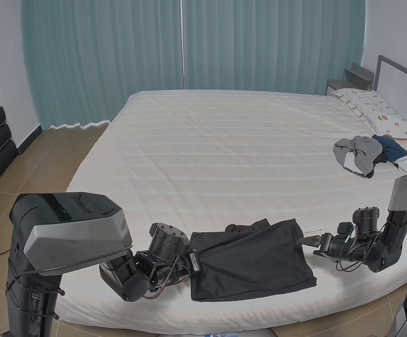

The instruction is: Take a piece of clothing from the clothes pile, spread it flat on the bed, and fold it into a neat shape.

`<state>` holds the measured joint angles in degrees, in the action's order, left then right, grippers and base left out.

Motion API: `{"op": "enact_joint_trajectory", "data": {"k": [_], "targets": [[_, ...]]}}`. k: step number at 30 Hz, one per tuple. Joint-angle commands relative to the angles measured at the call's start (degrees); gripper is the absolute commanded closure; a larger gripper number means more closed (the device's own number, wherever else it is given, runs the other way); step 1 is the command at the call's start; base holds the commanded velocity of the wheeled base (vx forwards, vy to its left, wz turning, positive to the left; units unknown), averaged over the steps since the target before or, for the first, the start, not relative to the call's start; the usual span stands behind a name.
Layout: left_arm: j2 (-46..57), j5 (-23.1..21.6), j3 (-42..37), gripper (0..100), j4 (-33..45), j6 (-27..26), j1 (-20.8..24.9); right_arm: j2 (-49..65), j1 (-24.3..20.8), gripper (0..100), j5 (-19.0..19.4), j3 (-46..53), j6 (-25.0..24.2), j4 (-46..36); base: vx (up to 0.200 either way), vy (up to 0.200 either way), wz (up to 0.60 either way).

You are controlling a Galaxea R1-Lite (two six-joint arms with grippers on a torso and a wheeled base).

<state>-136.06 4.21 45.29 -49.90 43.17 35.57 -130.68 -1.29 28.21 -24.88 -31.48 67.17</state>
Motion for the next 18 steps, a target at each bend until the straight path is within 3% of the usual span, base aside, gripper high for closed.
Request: {"op": "enact_joint_trajectory", "data": {"k": [1,3,4,13,18], "targets": [[0.0,0.0,-0.1,100,0.1,0.3,0.4,-0.1,0.0,0,0.1,0.0,0.0,0.1,0.000,0.000,0.00],[0.1,0.0,-0.3,100,0.4,0.3,0.7,-0.1,0.0,0,0.1,0.0,0.0,0.1,0.000,0.000,0.00],[0.2,0.0,-0.6,0,1.0,0.3,1.2,-0.1,0.0,0,0.1,-0.1,0.0,0.1,0.000,0.000,0.00],[0.2,0.1,1.4,0,0.5,0.7,0.6,-0.2,0.0,0,0.1,-0.2,0.0,0.1,0.000,0.000,0.00],[-0.9,0.0,8.6,0,1.1,5.5,-1.3,-0.8,0.0,0,0.0,-0.4,0.0,0.1,0.000,0.000,0.00]]}}
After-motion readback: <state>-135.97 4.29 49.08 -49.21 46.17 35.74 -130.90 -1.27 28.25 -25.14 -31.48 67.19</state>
